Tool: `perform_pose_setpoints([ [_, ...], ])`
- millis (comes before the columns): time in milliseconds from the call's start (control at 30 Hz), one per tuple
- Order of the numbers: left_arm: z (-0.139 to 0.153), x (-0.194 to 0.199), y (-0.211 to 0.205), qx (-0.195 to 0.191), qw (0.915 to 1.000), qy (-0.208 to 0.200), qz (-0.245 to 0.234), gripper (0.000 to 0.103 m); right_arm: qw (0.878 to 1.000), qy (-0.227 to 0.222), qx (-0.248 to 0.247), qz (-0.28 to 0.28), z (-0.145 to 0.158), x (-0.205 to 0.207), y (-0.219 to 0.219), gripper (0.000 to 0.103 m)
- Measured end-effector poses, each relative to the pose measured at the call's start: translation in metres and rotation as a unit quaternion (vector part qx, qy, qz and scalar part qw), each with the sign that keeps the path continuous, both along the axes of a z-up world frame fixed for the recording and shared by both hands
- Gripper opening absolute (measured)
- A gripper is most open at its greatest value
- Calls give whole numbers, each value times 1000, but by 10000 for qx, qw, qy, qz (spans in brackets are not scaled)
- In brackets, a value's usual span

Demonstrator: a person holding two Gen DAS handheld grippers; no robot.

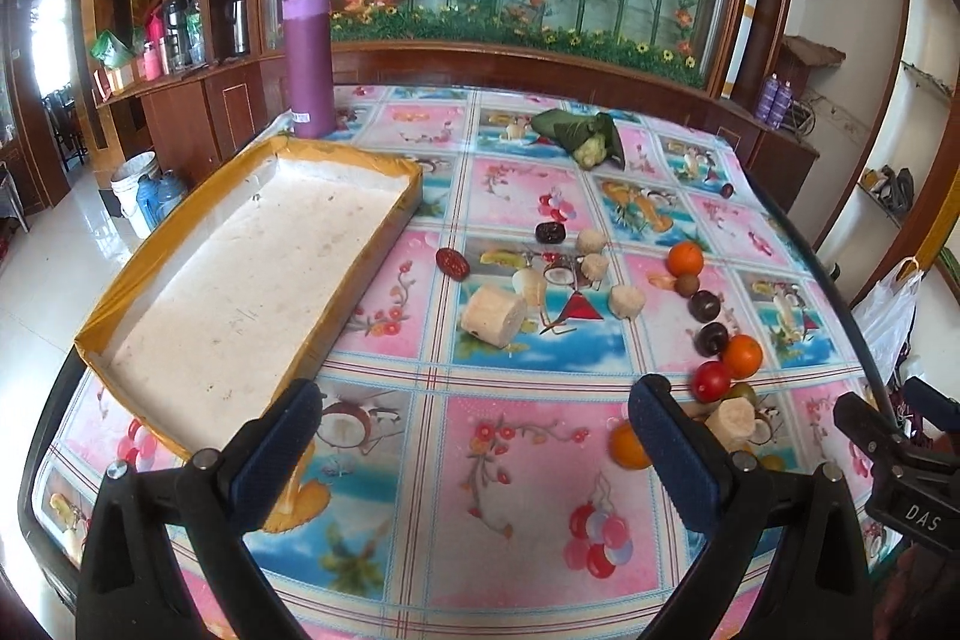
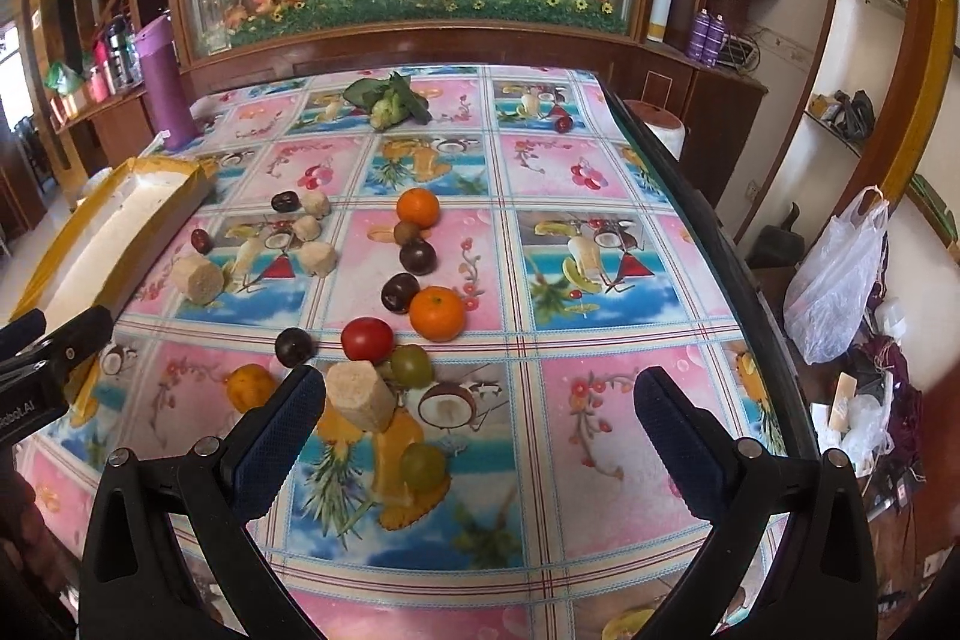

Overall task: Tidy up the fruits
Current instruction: 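Move the left tool toward the mandarin while the right tool approaches the green grape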

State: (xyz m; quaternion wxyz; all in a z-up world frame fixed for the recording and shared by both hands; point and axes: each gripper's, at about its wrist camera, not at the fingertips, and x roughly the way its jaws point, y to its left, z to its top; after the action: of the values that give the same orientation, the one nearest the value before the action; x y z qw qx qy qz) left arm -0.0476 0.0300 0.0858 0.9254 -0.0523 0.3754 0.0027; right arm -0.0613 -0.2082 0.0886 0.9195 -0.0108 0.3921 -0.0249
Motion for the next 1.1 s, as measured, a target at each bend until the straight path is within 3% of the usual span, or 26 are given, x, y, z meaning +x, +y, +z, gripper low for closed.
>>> perform_pose_setpoints([
  [300, 9, -14, -4, 57, 9995, -303, 43, 103, 9996, -256, -20, 88, 8, -10, 6, 103],
  [1100, 9, -20, -8, 97, 9996, -264, 9, 103, 9998, -168, 58, 50, 1, -16, 2, 103],
])
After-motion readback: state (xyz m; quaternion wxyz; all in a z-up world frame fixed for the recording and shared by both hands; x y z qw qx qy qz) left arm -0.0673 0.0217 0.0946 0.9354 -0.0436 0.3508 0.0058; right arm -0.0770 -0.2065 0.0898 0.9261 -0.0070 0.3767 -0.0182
